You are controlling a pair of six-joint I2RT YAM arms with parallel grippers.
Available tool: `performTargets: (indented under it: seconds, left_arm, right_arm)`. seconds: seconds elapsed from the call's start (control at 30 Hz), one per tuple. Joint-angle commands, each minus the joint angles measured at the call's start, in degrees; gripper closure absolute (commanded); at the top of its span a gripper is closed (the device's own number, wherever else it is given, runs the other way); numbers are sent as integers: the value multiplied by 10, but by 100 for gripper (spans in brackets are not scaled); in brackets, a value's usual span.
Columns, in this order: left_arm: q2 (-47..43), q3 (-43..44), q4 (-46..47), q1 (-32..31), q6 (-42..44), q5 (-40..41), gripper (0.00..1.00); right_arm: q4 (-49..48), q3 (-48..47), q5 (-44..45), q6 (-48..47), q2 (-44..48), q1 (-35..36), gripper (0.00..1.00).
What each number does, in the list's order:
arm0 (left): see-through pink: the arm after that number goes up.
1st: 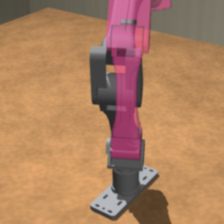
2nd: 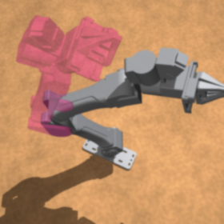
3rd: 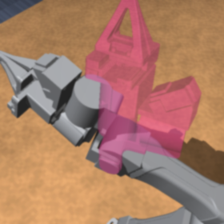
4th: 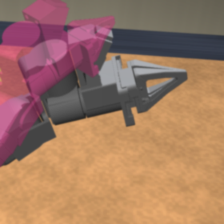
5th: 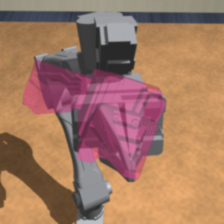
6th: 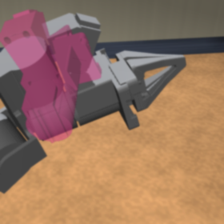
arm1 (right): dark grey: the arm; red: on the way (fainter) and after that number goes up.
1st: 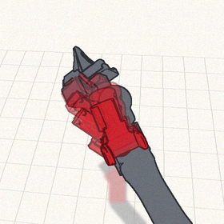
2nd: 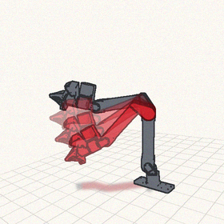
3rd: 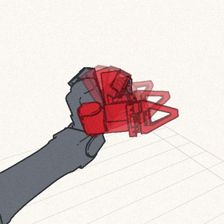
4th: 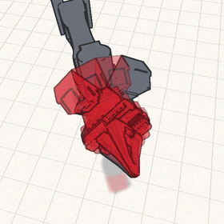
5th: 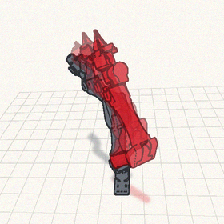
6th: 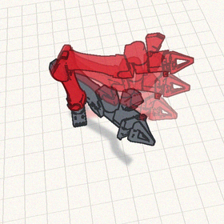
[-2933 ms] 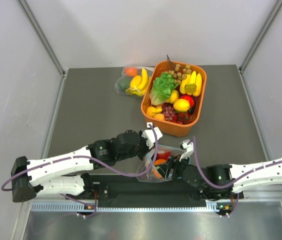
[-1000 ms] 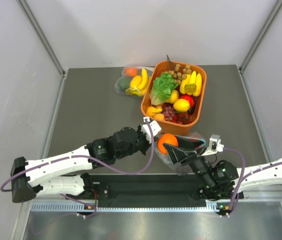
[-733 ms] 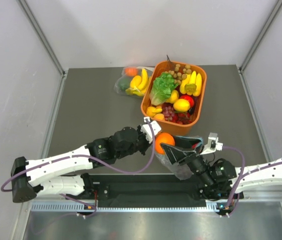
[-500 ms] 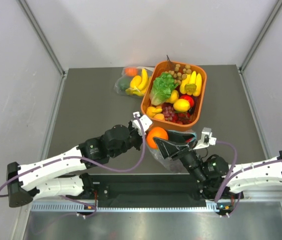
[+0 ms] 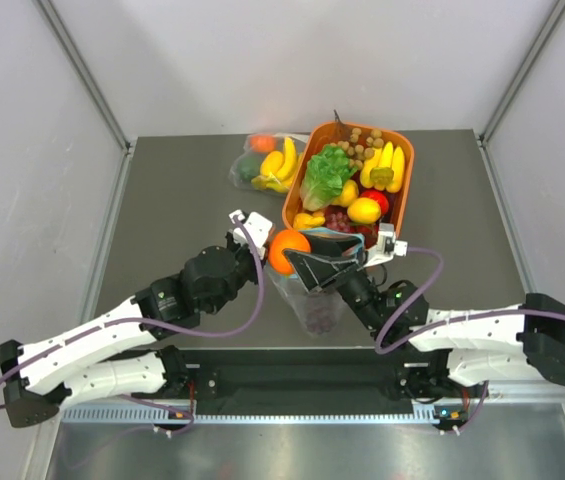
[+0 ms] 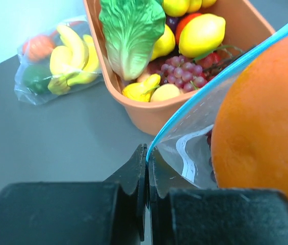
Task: Open the zip-top bag and remove the fake food
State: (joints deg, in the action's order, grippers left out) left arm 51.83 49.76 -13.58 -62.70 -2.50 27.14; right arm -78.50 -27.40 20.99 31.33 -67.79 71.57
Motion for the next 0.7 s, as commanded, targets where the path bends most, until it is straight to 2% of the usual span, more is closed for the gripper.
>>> performTargets:
  seconds: [0.0,0.1,0.23,0.53,0.67]
  left_arm:
    - [57,-18,-29,-30,45,-96,96]
    - [60,-12,-36,-23,37,-87,97]
    - [76,-5,-36,9,26,-145,99]
    - [115,7,-43,38,12,-248,100]
    - [115,8,-43,53,7,-262,100]
  right_arm:
    - [-69,-74,-239,58,-17,26,80]
    - [-38,-59,-231,39,23,26,81]
    - [-38,-29,-232,29,78,24,81]
    - [-3,-49,-296,13,86,23,81]
    - [41,-42,-272,-18,120,22,81]
